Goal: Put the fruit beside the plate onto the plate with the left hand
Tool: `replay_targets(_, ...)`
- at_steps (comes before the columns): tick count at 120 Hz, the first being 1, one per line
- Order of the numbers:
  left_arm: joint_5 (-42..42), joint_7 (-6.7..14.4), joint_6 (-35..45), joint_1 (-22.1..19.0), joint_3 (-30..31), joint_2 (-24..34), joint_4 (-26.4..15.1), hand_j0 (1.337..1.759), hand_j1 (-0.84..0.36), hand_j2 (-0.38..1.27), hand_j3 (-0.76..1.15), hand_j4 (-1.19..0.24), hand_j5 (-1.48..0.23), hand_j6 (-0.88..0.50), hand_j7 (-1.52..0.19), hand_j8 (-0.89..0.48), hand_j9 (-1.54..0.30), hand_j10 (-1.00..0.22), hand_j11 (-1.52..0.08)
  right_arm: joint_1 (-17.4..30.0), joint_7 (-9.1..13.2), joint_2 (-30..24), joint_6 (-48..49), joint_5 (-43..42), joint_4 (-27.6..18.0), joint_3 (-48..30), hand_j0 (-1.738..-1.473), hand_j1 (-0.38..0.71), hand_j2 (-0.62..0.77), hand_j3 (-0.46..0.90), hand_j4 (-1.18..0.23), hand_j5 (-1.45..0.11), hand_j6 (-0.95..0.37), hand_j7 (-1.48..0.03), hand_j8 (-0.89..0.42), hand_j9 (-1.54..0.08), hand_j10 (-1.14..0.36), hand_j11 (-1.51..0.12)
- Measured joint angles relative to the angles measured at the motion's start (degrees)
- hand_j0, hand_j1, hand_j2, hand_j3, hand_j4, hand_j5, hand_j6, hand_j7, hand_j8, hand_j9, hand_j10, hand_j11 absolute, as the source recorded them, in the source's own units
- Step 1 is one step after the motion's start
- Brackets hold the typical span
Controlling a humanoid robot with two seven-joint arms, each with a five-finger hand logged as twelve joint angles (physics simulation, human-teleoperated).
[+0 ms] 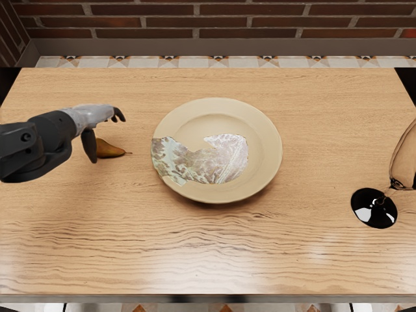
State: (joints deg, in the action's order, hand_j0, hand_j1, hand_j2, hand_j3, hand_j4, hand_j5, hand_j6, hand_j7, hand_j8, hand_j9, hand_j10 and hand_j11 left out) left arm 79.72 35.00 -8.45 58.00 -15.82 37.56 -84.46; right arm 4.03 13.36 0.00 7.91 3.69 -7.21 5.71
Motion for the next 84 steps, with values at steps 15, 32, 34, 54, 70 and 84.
replay_targets(15,1.81,0.0,2.02,-1.75,0.07,-1.59,1.96,1.658,0.02,0.06,0.0,-0.28,-0.36,-0.28,-0.36,-0.28,-0.36,-0.28,-0.36,0.04,0.0,0.0,0.0,0.0,0.0,0.0,-1.658,-0.35,0.0,0.0,0.0,0.0,0.0,0.0,0.0,0.0,0.0,0.0)
replay_targets(32,2.63,0.0,2.75,-1.84,0.09,-3.19,5.15,1.658,0.01,0.06,0.0,-0.29,-0.37,-0.29,-0.37,-0.29,-0.37,-0.29,-0.37,0.2,0.0,0.0,0.0,0.0,0.0,0.0,-1.658,-0.35,0.0,0.0,0.0,0.0,0.0,0.0,0.0,0.0,0.0,0.0)
replay_targets(34,2.74,0.0,2.88,-1.84,0.09,-3.77,5.73,1.658,0.01,0.06,0.0,-0.29,-0.37,-0.29,-0.37,-0.29,-0.37,-0.29,-0.37,0.22,0.0,0.0,0.0,0.0,0.0,0.0,-1.658,-0.35,0.0,0.0,0.0,0.0,0.0,0.0,0.0,0.0,0.0,0.0)
replay_targets(54,3.39,0.0,3.54,-1.92,0.09,-7.56,11.5,1.658,0.01,0.06,0.0,-0.29,-0.37,-0.29,-0.37,-0.29,-0.37,-0.29,-0.37,0.34,0.0,0.0,0.0,0.0,0.0,0.0,-1.658,-0.35,0.0,0.0,0.0,0.0,0.0,0.0,0.0,0.0,0.0,0.0)
replay_targets(70,3.52,0.0,6.39,-1.67,3.04,-7.52,13.64,1.658,0.01,0.06,0.0,-0.29,-0.37,-0.29,-0.37,-0.29,-0.37,-0.29,-0.37,0.41,0.0,0.0,0.0,0.0,0.0,0.0,-1.658,-0.35,0.0,0.0,0.0,0.0,0.0,0.0,0.0,0.0,0.0,0.0)
replay_targets(84,3.53,0.0,7.47,-1.76,4.39,-8.83,14.51,1.658,0.0,0.06,0.0,-0.29,-0.38,-0.29,-0.38,-0.29,-0.38,-0.29,-0.38,0.44,0.0,0.0,0.0,0.0,0.0,0.0,-1.658,-0.35,0.0,0.0,0.0,0.0,0.0,0.0,0.0,0.0,0.0,0.0)
